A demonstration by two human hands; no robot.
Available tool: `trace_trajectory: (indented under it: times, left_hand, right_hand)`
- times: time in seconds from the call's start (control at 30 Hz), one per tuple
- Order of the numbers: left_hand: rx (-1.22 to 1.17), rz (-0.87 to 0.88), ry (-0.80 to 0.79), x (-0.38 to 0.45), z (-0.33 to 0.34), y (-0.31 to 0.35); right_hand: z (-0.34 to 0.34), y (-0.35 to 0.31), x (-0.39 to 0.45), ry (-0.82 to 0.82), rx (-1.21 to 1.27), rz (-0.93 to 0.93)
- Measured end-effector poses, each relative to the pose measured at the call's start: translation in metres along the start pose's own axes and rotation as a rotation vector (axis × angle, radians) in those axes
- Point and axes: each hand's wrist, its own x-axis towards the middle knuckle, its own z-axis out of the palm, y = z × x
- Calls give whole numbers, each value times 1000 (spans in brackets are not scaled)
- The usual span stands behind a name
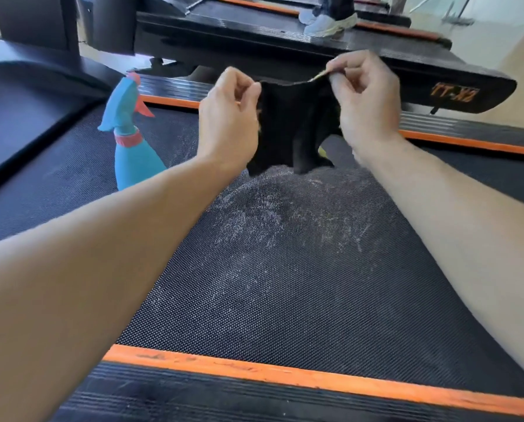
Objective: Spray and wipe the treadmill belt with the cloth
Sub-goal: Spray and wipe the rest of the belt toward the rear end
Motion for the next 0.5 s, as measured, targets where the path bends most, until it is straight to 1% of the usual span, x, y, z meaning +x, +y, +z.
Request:
trace_trajectory:
  times: [0.03, 0.07, 0.1, 0.13, 0.17, 0.23, 0.27, 0.3, 0.33, 0.37, 0.4, 0.43, 0.47, 0.5]
  left_hand:
    - [37, 3, -17, -3, -2, 1]
    - [126, -8, -56, -7, -4, 0]
    - [247, -36, -124, -12, -8, -5]
    - [368, -69, -233, -16, -11, -12]
    - [488, -98, -387, -19, -15, -19]
    - [717, -145, -764, -25, -24, -26]
    - [789, -165, -944, -28, -28, -26]
    - [814, -205, -1096, -30, -30, -24]
    - [798, -246, -1208, -33, -30, -22]
    - [775, -274, -1270, -36, -30, -20]
    - [763, -274, -1282, -36, -28, -21]
    - [760, -244, -1248, -37, -25, -22]
    - [768, -188, -1176, -37, -22, -24]
    - [777, -130, -1080, -37, -19, -27]
  right_hand:
    - [-5, -3, -3, -28, -51, -57]
    - [-11, -4, -7, -87, -125, -88]
    - [-18, -3, -12, -189, -226, -94]
    - [-26, 0, -16, -349, -347, -74]
    - [-33, 3, -21, -570, -478, -27]
    - [-42, 8, -32, -1069, -696, 81]
    - [-43, 5, -39, -1277, -740, 135]
    - [-43, 4, -46, -1429, -721, 204]
    - [-42, 5, -51, -1497, -659, 277]
    - [-40, 6, -55, -1466, -586, 319]
    - [-35, 8, -57, -1351, -556, 321]
    - [-29, 13, -58, -1191, -589, 289]
    - [-23, 19, -61, -1044, -667, 237]
    - [-16, 26, -68, -969, -759, 193]
